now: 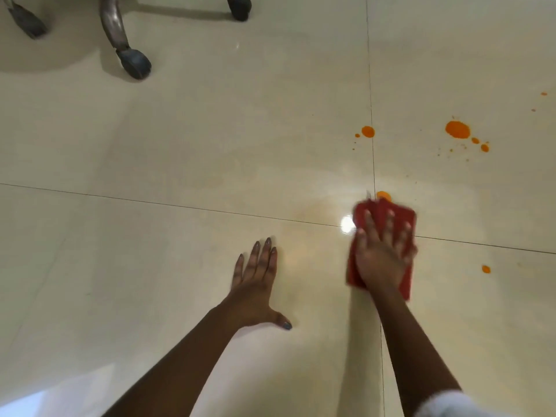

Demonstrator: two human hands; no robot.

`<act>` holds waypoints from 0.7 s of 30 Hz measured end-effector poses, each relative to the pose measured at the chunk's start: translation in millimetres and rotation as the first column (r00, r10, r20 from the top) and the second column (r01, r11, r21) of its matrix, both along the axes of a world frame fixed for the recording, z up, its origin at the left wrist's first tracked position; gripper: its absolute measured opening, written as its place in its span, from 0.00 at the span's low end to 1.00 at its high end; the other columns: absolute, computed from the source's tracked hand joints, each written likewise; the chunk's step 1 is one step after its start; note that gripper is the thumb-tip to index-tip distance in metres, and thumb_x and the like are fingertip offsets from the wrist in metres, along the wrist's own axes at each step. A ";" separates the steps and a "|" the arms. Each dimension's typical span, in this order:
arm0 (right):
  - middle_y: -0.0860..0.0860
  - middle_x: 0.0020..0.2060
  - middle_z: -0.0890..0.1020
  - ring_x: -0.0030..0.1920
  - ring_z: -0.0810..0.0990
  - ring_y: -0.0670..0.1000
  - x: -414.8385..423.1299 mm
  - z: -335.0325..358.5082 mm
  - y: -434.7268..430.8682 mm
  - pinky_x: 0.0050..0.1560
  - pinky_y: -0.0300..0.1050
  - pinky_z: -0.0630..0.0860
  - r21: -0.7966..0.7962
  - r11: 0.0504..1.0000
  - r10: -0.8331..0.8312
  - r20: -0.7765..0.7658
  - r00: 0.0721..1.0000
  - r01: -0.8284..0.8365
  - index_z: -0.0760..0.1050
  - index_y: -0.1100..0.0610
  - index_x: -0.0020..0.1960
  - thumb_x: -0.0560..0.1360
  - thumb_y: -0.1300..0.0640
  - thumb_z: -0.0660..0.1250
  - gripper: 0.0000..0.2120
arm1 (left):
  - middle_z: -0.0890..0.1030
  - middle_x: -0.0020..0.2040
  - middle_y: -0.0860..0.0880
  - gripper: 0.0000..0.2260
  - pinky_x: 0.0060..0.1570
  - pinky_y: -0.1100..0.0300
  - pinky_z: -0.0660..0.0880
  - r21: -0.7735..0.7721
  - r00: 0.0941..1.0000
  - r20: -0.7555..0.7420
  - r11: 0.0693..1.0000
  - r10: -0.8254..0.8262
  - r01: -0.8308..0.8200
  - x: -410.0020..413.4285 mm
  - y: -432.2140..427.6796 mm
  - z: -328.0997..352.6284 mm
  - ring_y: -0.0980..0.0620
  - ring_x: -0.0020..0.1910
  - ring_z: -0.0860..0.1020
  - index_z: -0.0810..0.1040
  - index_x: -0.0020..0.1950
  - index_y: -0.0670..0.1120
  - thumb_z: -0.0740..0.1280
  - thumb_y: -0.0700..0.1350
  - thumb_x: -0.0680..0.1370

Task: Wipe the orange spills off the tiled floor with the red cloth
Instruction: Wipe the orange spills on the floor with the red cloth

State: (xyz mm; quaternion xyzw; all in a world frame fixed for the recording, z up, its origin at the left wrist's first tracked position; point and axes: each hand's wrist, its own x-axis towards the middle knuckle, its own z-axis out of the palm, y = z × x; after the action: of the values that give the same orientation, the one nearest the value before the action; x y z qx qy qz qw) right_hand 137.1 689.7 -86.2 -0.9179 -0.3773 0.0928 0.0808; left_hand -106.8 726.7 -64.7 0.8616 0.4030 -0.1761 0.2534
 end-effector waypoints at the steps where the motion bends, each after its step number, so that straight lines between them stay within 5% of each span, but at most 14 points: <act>1: 0.53 0.76 0.51 0.75 0.46 0.62 -15.8 2.3 -22.1 0.69 0.68 0.49 0.001 0.998 -0.061 0.030 0.998 0.061 0.53 0.41 0.75 0.79 0.45 0.47 0.23 | 0.17 0.64 0.51 0.63 0.62 0.52 0.21 0.001 1.000 -0.004 1.000 -0.001 0.001 0.5 -0.4 -0.6 0.52 0.64 0.18 0.21 0.66 0.47 0.68 0.72 0.60; 4: 0.55 0.73 0.61 0.72 0.57 0.65 -102.7 4.3 -47.2 0.65 0.70 0.56 0.033 0.967 0.252 0.021 0.968 -0.252 0.62 0.43 0.72 0.76 0.45 0.50 0.25 | 0.16 0.64 0.51 0.63 0.56 0.56 0.16 0.023 1.000 -0.015 1.000 -0.003 0.004 1.3 1.3 -3.4 0.52 0.63 0.17 0.20 0.67 0.48 0.62 0.75 0.56; 7: 0.52 0.73 0.63 0.72 0.59 0.63 -97.0 -1.2 20.2 0.66 0.69 0.58 0.028 0.811 0.582 0.062 0.811 -0.585 0.62 0.42 0.71 0.76 0.45 0.49 0.23 | 0.19 0.67 0.50 0.61 0.58 0.56 0.17 0.023 1.000 0.001 1.000 0.002 -0.002 -0.1 1.5 -3.2 0.53 0.63 0.18 0.23 0.68 0.51 0.59 0.76 0.54; 11: 0.49 0.76 0.51 0.75 0.47 0.59 18.6 1.7 32.9 0.70 0.64 0.48 -0.043 0.992 0.121 0.027 0.992 -0.120 0.50 0.38 0.74 0.80 0.46 0.48 0.23 | 0.18 0.66 0.54 0.64 0.64 0.55 0.23 0.008 1.000 0.024 1.000 0.010 -0.011 -1.3 -0.8 0.8 0.53 0.65 0.20 0.23 0.69 0.47 0.67 0.73 0.58; 14: 0.53 0.76 0.53 0.75 0.48 0.62 -8.8 6.1 -34.1 0.69 0.69 0.50 0.011 0.992 -0.124 -0.005 0.992 0.124 0.55 0.42 0.75 0.80 0.48 0.50 0.23 | 0.16 0.63 0.54 0.64 0.59 0.56 0.19 -0.008 1.000 -0.010 1.000 0.027 -0.027 -3.7 -2.3 2.5 0.53 0.63 0.18 0.22 0.68 0.46 0.69 0.71 0.60; 16: 0.54 0.73 0.61 0.73 0.56 0.64 -66.3 1.1 -51.3 0.66 0.70 0.56 0.031 0.997 0.066 0.022 0.998 -0.067 0.60 0.44 0.73 0.77 0.46 0.51 0.24 | 0.14 0.61 0.52 0.64 0.57 0.53 0.17 -0.029 0.999 -0.032 0.999 0.041 -0.042 4.3 -1.9 3.2 0.51 0.61 0.16 0.21 0.67 0.44 0.70 0.70 0.61; 19: 0.51 0.74 0.57 0.74 0.52 0.62 -76.3 2.4 5.9 0.68 0.66 0.50 0.008 0.871 0.491 0.030 0.871 -0.491 0.56 0.42 0.74 0.77 0.44 0.46 0.24 | 0.14 0.61 0.48 0.64 0.58 0.45 0.20 -0.014 0.993 -0.057 0.994 0.107 -0.108 21.4 -8.6 7.1 0.48 0.61 0.16 0.18 0.63 0.44 0.66 0.74 0.59; 21: 0.50 0.76 0.51 0.75 0.46 0.60 -22.2 6.5 48.6 0.71 0.65 0.47 -0.078 0.886 0.461 0.050 0.886 -0.457 0.49 0.39 0.74 0.79 0.44 0.43 0.24 | 0.17 0.65 0.46 0.64 0.61 0.44 0.22 0.033 0.994 -0.046 0.995 0.099 -0.098 30.3 -10.0 9.1 0.48 0.64 0.18 0.20 0.65 0.43 0.64 0.75 0.59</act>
State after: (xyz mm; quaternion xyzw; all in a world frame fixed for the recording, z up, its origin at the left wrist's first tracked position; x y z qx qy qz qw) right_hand 114.9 738.3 -79.7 -0.8073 -0.5830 0.0905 0.0143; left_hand -76.4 716.7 -55.6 0.8401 0.4535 -0.1775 0.2389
